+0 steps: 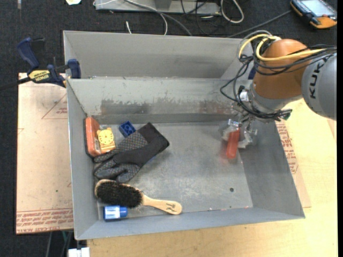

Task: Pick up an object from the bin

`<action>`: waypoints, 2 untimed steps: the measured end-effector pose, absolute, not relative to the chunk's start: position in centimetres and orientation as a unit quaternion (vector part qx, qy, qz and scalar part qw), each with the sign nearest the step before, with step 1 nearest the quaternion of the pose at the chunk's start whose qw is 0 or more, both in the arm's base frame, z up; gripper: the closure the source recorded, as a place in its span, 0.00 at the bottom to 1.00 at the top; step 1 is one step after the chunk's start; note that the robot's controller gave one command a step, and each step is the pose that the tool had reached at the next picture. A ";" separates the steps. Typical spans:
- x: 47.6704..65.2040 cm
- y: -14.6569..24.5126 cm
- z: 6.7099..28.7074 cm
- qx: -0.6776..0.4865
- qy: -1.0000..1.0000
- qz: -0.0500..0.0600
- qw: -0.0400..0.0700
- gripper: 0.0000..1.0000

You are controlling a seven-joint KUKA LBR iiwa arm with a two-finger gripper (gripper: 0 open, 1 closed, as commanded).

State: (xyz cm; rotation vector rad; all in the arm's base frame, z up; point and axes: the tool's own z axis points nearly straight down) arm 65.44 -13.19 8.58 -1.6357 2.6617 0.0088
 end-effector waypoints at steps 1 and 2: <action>65.4 -13.1 12.9 -0.523 0.852 0.004 0.009 1.00; 65.5 -13.1 16.1 -0.522 0.853 0.003 0.011 1.00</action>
Offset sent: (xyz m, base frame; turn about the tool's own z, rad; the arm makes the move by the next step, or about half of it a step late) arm -0.0007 0.0002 0.0793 0.0014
